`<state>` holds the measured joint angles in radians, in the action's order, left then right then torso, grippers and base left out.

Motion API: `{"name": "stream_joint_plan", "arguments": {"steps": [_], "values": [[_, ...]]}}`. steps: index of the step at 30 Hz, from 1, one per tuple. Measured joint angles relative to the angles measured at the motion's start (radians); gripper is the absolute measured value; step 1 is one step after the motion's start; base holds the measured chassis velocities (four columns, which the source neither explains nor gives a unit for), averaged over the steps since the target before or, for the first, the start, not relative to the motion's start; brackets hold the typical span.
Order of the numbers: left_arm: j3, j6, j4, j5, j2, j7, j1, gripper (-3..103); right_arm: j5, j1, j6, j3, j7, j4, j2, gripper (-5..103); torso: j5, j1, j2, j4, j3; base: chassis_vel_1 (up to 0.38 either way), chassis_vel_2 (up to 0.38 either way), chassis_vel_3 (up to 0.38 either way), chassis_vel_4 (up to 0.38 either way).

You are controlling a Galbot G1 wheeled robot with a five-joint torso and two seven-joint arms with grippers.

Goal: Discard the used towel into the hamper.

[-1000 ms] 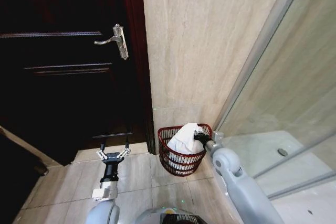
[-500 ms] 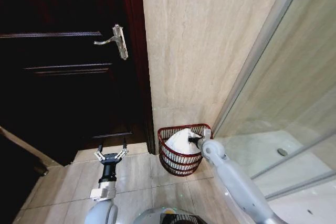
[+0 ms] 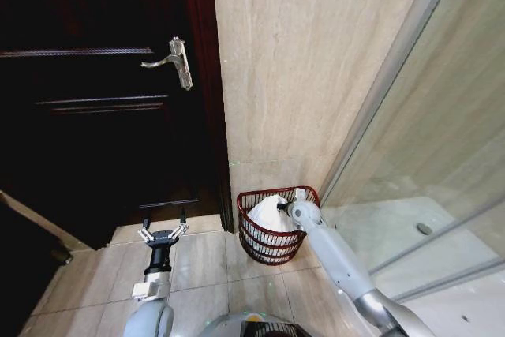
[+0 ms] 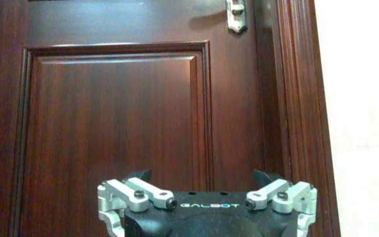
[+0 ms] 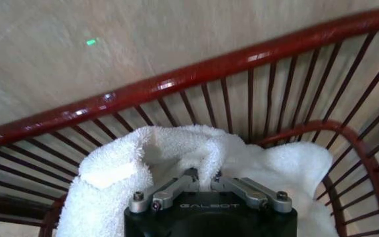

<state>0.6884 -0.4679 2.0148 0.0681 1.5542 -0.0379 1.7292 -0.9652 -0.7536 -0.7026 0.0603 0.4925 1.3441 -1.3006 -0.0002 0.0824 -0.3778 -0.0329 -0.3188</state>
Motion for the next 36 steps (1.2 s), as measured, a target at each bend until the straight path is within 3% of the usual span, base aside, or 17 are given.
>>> {"name": "stream_joint_plan", "arguments": {"steps": [6, 10, 14, 17, 20, 22, 24, 27, 29, 30, 36], "values": [[-0.007, 0.01, 0.0, -0.001, 0.001, 0.0, -0.012, 100, 0.04, 0.003, 0.029, 0.019, -0.002, -0.028, -0.031, 4, 0.0001, 0.0, 0.0, -0.0001, 0.0, 0.0, 0.0, 0.0, 0.0], [-0.022, 0.018, 0.001, -0.01, 0.001, 0.0, -0.015, 100, 0.026, -0.001, 0.001, 0.021, 0.021, 0.015, -0.011, 4, 0.0003, 0.0, 0.0, -0.0004, 0.0, 0.0, 0.0, 0.0, 0.0], [-0.037, 0.026, 0.009, -0.014, 0.002, -0.002, -0.015, 100, 0.015, -0.022, -0.02, 0.02, 0.036, 0.066, 0.021, 14, 0.0004, 0.0, 0.0, -0.0004, 0.0, 0.0, 0.0, 0.0, 0.0], [-0.05, 0.034, 0.018, -0.017, 0.001, -0.005, -0.016, 100, 0.018, -0.106, -0.027, 0.026, 0.039, 0.203, 0.1, 31, 0.0003, 0.0, 0.0, 0.0, 0.0, 0.0, 0.0, 0.0, 0.0], [-0.052, 0.035, 0.023, -0.017, 0.001, -0.005, -0.014, 100, 0.033, -0.142, -0.028, 0.034, 0.035, 0.236, 0.125, 37, 0.0005, 0.0, 0.0, 0.0002, 0.0, 0.0, 0.0, 0.0, 0.0], [-0.054, 0.033, 0.037, -0.017, 0.002, -0.006, -0.003, 100, 0.087, -0.182, -0.026, 0.062, 0.017, 0.252, 0.156, 53, 0.0006, 0.0, 0.0, 0.0, 0.0, 0.0, 0.0, 0.0, 0.0], [-0.054, 0.031, 0.042, -0.017, 0.002, -0.006, 0.003, 100, 0.096, -0.19, -0.024, 0.076, 0.014, 0.255, 0.162, 53, 0.0006, 0.0, 0.0, 0.0001, 0.0, 0.0, 0.0, 0.0, 0.0], [-0.055, 0.017, 0.05, -0.018, 0.002, -0.006, 0.019, 100, 0.107, -0.201, -0.018, 0.097, 0.014, 0.291, 0.175, 70, 0.0002, 0.0, 0.0, 0.0001, 0.0, 0.0, 0.0, 0.0, 0.0], [-0.055, 0.014, 0.051, -0.018, 0.002, -0.006, 0.024, 100, 0.107, -0.201, -0.017, 0.097, 0.016, 0.305, 0.177, 70, 0.0004, 0.0, 0.0, 0.0, 0.0, 0.0, 0.0, 0.0, 0.0], [-0.056, 0.009, 0.054, -0.019, 0.001, -0.007, 0.03, 100, 0.107, -0.197, -0.012, 0.092, 0.02, 0.33, 0.18, 80, 0.0005, 0.0, -0.001, -0.0001, 0.0, 0.0, 0.0, 0.0, 0.0], [-0.056, -0.001, 0.062, -0.021, 0.002, -0.007, 0.038, 100, 0.07, -0.14, -0.008, 0.051, 0.091, 0.379, 0.187, 99, 0.0002, 0.0, -0.001, -0.0002, 0.0, 0.0, 0.0, 0.0, 0.0]]}}
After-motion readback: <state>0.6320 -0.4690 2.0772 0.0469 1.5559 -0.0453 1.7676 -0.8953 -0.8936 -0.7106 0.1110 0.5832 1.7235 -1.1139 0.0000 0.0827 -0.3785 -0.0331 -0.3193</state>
